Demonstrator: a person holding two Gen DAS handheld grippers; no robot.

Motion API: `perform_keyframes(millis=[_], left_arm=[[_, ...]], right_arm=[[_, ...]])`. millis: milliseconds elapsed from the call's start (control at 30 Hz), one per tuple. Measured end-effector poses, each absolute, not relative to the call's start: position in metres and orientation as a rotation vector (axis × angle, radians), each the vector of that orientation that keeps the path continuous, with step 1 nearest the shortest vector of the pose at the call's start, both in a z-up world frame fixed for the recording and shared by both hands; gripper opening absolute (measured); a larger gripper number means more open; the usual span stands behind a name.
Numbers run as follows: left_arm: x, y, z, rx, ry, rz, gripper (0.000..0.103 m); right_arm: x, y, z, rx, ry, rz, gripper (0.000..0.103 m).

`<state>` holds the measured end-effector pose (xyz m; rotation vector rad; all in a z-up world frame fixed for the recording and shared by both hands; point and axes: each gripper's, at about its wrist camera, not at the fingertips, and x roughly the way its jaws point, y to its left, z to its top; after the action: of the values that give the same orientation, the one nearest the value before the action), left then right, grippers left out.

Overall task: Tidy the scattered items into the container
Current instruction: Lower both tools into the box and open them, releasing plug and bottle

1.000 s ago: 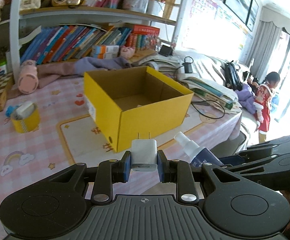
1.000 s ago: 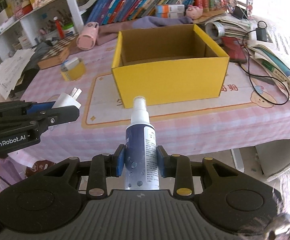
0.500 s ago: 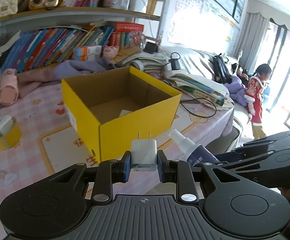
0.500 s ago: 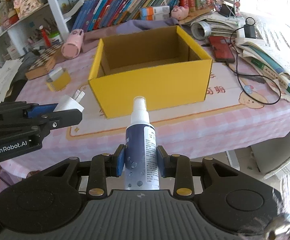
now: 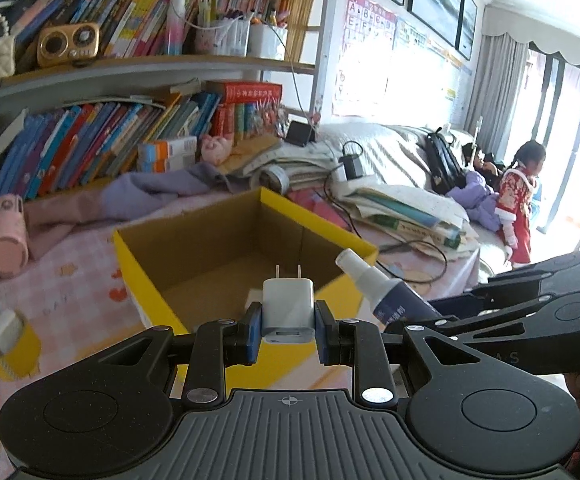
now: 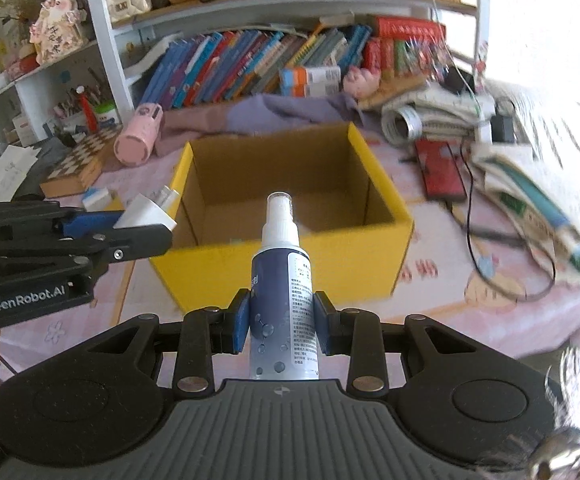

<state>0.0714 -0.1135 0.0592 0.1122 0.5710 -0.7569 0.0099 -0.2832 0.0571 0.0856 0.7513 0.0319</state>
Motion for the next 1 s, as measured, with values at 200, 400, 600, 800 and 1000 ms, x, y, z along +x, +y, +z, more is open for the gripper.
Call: perform_keyframes(millis=[200,400,600,800,1000], left_arm=[[0.097,-0.126,0.064,0.110,0.561,-0.712,0.025],[0.126,-0.139,0.058,0.103,0.608,-0.665,0.025],[0.155,-0.154,0.047,0.125,0.662,-0.608,0.025],[0.188,-0.172,0.033,0.192,0.716,-0.556,0.025],[0.216,-0.184,0.010,0.258,0.809,-0.526,0.025]], right_arm=[[0.048,-0.299,0.064,0.060,0.727,0.078,0.031],[0.089,-0.316,0.058,0.055,0.751,0.148,0.031],[0.138,-0.330,0.044,0.035,0.792,0.217,0.031],[0.191,-0.335,0.023,-0.039,0.866,0.307,0.031],[0.235,-0.332,-0.002,-0.119,0.976,0.395,0.031]])
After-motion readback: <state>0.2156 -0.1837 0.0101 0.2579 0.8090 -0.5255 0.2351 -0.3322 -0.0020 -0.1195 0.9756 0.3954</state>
